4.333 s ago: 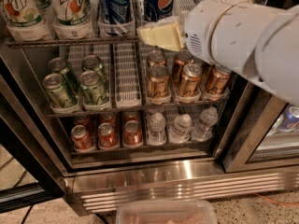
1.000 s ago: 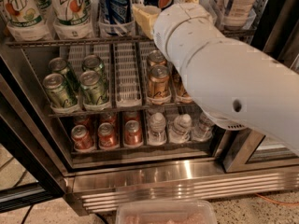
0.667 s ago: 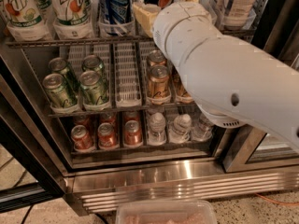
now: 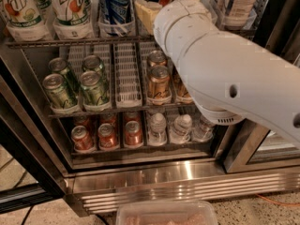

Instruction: Pick pepsi can from top shelf of fridge

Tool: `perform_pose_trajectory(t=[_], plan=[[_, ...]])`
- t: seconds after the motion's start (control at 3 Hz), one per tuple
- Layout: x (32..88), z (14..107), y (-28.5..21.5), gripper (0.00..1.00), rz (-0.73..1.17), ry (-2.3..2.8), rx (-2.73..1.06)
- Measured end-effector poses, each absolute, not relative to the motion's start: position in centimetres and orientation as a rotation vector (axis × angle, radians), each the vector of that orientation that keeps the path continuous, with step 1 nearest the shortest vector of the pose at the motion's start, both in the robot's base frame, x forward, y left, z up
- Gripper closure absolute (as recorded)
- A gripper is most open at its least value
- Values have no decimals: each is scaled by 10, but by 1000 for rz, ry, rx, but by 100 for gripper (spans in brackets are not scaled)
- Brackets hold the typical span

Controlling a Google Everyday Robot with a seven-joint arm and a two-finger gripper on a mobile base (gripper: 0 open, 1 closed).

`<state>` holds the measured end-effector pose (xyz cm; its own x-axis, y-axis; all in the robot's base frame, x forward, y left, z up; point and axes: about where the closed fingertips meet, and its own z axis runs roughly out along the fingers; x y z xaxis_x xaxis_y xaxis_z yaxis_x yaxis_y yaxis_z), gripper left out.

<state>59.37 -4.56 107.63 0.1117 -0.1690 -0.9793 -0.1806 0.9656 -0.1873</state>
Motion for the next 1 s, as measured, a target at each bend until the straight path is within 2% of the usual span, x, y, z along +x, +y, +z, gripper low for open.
perform_pose_trajectory(t=[1.0], plan=[[610,1074,-45,36,5,1488,-265]])
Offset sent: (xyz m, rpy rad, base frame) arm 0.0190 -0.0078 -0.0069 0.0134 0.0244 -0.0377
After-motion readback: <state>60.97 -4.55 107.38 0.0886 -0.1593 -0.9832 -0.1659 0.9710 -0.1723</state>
